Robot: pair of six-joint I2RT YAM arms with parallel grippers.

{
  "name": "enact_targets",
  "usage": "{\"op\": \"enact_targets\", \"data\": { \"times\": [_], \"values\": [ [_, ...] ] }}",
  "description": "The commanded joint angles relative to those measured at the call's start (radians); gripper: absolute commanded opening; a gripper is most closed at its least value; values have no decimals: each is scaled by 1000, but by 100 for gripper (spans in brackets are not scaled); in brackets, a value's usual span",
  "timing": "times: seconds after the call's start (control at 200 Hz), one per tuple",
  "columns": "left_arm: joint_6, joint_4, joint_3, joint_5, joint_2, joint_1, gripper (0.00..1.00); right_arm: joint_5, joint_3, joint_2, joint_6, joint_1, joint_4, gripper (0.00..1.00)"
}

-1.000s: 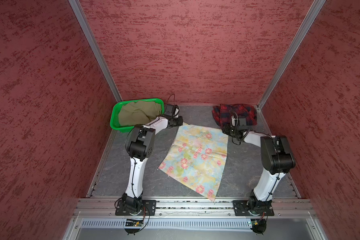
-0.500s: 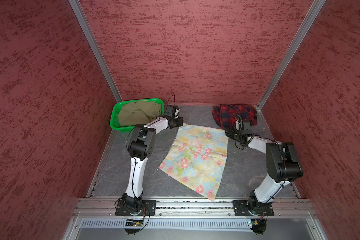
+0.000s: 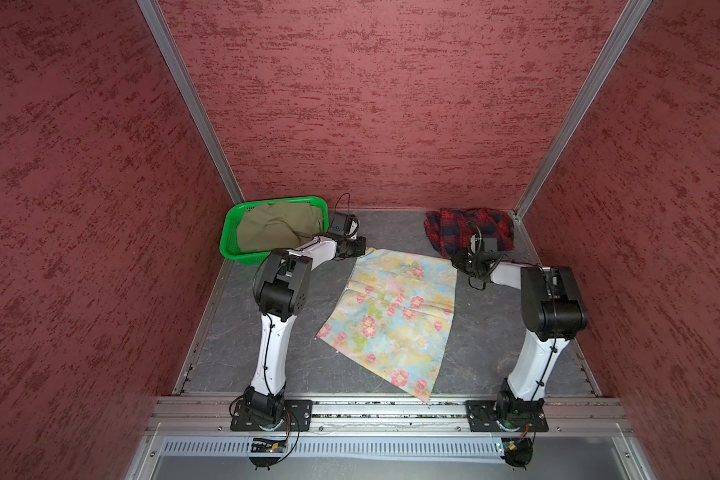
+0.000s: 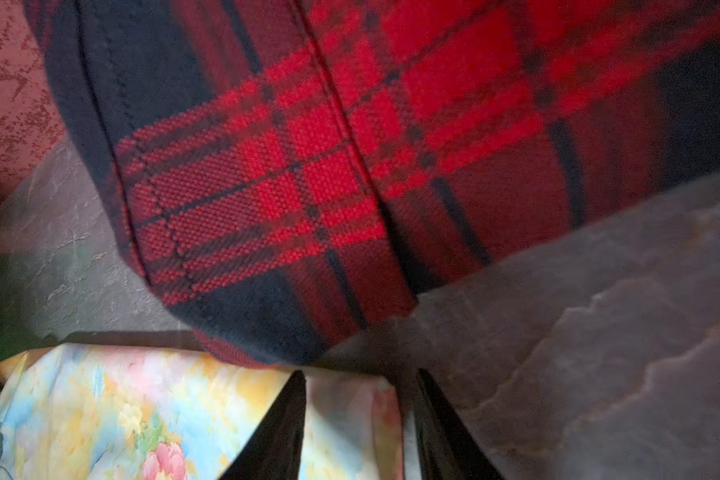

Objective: Fold and stack the skirts

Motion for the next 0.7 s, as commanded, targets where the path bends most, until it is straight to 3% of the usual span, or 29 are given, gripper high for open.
{"op": "enact_targets", "data": {
  "times": [0.0,0.13,0.306,0.406,0.696],
  "values": [
    [-8,25,-5,18,-31,-3,0,-25,37,25,2,-3,-47,37],
    [-10,24,4,22,-27,-4,0,-17,68,48,4,-3,-67,29],
    [-18,31,-1,26,-27,-6,0,-41,122,93,13,-4,-89,0],
    [-34,39,-1,32,-37,-6,0,-13,53,21,27,-3,16,0],
    [-52,62,-72,0,-173,-5,0,-22,8,-214,-10,-1,66,0]
  ]
}}
